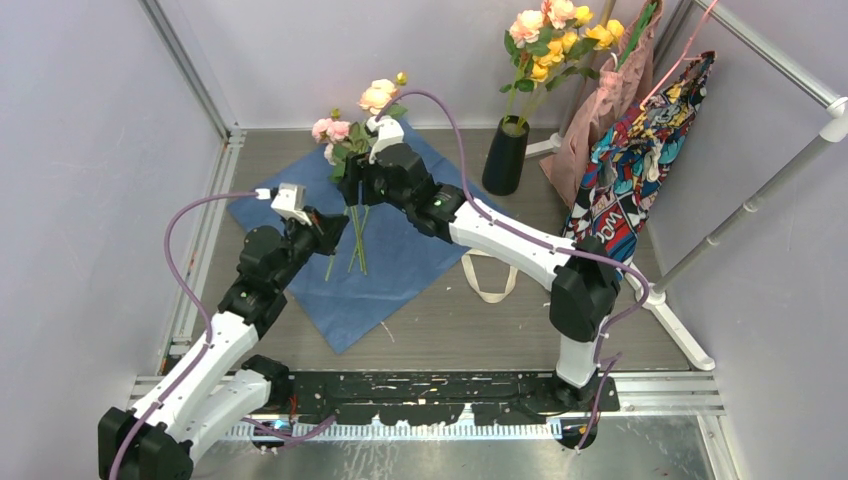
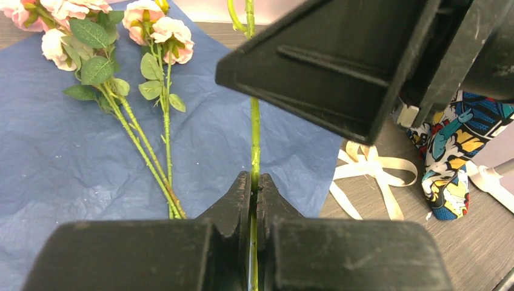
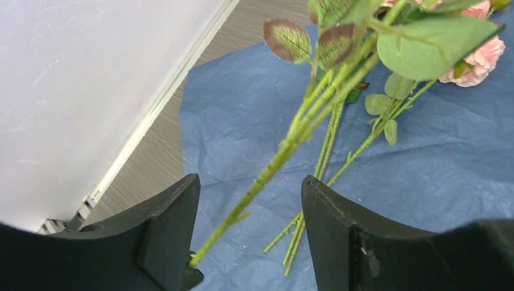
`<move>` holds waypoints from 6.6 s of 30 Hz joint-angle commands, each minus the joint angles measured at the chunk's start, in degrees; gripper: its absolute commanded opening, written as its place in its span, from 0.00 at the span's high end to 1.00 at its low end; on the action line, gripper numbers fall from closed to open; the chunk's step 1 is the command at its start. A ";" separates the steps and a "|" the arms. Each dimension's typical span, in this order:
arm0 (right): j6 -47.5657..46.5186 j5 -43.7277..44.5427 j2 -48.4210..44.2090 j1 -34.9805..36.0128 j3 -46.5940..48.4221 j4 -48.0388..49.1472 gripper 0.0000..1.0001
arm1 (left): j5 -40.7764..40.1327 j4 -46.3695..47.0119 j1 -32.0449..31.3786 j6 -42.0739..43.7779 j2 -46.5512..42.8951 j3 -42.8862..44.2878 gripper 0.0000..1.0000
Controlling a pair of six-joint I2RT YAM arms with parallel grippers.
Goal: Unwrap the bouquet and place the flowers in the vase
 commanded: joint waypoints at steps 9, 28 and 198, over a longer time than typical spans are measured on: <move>0.78 -0.62 0.23 0.13 4.30 2.59 0.65 | 0.12 4.61 -0.74 0.98 -1.75 0.03 1.00; 0.33 -0.34 -0.94 0.15 1.34 3.71 0.99 | -1.39 2.95 -1.07 1.06 -3.25 -0.45 1.00; 0.77 -10.83 -34.33 -39.51 -18.04 9.28 0.31 | -18.01 -38.35 0.36 -15.09 66.69 57.73 0.42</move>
